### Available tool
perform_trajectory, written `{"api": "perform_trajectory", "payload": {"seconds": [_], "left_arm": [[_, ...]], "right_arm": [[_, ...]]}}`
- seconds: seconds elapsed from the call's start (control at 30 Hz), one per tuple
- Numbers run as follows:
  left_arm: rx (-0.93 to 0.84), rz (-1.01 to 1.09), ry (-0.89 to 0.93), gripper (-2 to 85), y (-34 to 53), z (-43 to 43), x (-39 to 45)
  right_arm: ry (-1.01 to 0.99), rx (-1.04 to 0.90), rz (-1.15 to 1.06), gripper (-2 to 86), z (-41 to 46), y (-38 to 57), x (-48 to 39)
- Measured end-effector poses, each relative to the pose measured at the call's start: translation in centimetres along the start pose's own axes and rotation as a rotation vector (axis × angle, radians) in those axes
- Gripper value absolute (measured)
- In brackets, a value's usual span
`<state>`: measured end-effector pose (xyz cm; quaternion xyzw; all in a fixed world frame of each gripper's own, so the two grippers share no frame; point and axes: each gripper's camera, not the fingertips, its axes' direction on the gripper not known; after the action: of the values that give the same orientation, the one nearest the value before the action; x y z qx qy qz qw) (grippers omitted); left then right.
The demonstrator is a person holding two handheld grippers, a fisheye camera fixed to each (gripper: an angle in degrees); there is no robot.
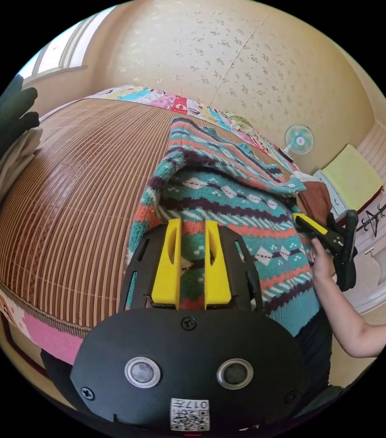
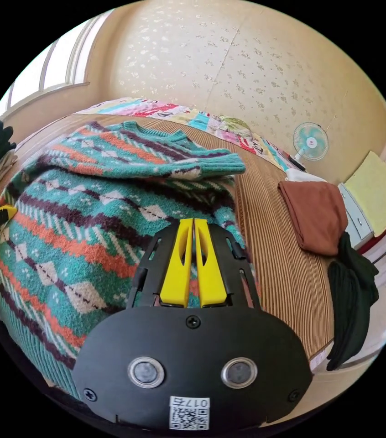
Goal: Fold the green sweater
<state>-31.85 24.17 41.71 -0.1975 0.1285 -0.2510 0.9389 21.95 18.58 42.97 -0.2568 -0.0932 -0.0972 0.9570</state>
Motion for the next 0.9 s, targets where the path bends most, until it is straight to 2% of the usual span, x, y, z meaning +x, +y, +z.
{"api": "perform_trajectory", "payload": {"seconds": [0.1,0.17,0.2,0.27,0.37,0.4,0.53,0.6,0.63,0.73,0.8,0.83,0.9], "left_arm": [[0.007,0.010,-0.014,8.0,0.1,0.1,-0.1],[0.012,0.007,-0.003,8.0,0.1,0.1,-0.6],[0.015,0.006,0.002,8.1,0.2,0.1,-0.7],[0.019,0.001,0.015,8.0,0.2,0.1,-1.2],[0.022,0.003,0.015,8.0,0.3,0.1,-1.5],[0.023,0.003,0.017,8.0,0.3,0.1,-1.6],[0.036,0.000,0.043,8.2,0.5,-0.1,-2.4],[0.036,-0.002,0.049,8.2,0.5,-0.1,-2.7],[0.037,-0.001,0.047,8.1,0.5,-0.1,-2.8],[0.041,0.003,0.042,8.1,0.6,-0.2,-2.9],[0.042,0.001,0.048,8.1,0.7,-0.2,-3.2],[0.045,0.001,0.055,8.1,0.8,-0.3,-3.3],[0.050,0.000,0.063,8.1,0.9,-0.4,-3.6]], "right_arm": [[-0.224,0.087,0.165,0.8,-2.9,-1.1,5.2],[-0.447,0.112,0.443,1.5,-3.2,-1.7,11.1],[-0.516,0.124,0.509,2.0,-3.0,-1.7,12.5],[-0.853,0.198,0.721,4.9,-0.7,-1.1,17.7],[-1.188,0.258,0.774,10.4,1.8,-1.2,21.0],[-1.196,0.267,0.762,10.9,1.7,-1.5,21.2],[-0.819,0.150,0.740,12.4,-0.7,-4.1,20.8],[-0.825,0.129,0.713,13.4,-0.3,-5.3,20.0],[-0.841,0.079,0.699,13.6,0.6,-6.3,19.3],[-0.686,-0.189,0.716,12.5,2.9,-9.1,16.9],[-0.696,-0.113,0.642,9.4,1.4,-11.4,15.2],[-0.714,0.016,0.537,6.6,-1.1,-13.5,13.8],[-0.716,0.127,0.375,4.7,-4.9,-16.9,11.5]]}}
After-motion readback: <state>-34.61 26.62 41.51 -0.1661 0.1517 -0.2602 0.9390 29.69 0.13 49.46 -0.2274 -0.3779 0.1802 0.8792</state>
